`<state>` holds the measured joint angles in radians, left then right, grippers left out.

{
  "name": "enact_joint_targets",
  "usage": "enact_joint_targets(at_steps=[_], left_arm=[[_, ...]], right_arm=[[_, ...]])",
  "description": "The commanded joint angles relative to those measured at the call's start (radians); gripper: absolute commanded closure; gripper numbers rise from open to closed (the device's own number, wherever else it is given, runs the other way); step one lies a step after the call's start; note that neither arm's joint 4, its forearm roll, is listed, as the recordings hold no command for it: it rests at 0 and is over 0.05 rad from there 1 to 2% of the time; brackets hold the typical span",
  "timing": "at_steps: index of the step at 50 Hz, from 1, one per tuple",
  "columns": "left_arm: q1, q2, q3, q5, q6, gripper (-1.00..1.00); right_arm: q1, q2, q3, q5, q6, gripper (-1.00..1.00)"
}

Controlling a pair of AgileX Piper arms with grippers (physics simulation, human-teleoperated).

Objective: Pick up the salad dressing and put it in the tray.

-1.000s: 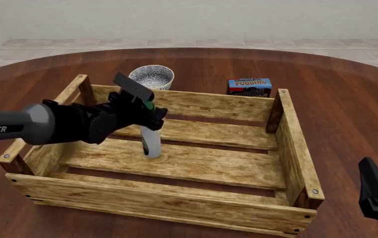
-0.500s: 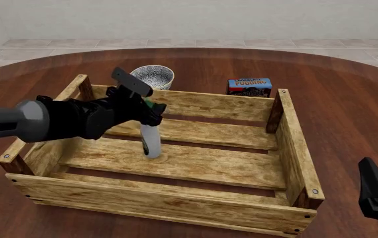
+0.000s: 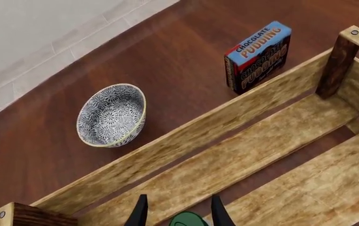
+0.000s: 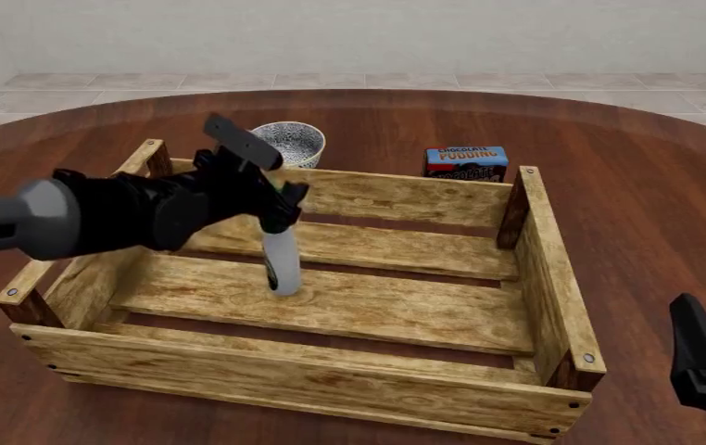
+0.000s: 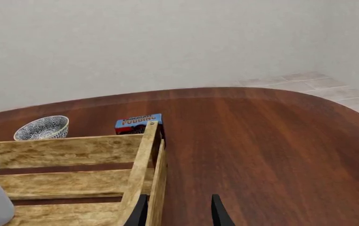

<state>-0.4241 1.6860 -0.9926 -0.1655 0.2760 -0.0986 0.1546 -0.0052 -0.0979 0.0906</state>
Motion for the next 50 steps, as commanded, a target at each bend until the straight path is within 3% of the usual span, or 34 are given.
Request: enact_joint_targets(at_steps=[1, 50], left_arm=[[0.002, -0.019, -0.010, 0.015, 0.008, -1.00], [-0.015, -0.191, -0.032, 0.106, 0.044, -1.00]], right_arm=[[-0.002, -0.005, -0.004, 0.009, 0.001, -1.00], [-0.002, 0.001, 0.002, -0.002, -0.001, -1.00]])
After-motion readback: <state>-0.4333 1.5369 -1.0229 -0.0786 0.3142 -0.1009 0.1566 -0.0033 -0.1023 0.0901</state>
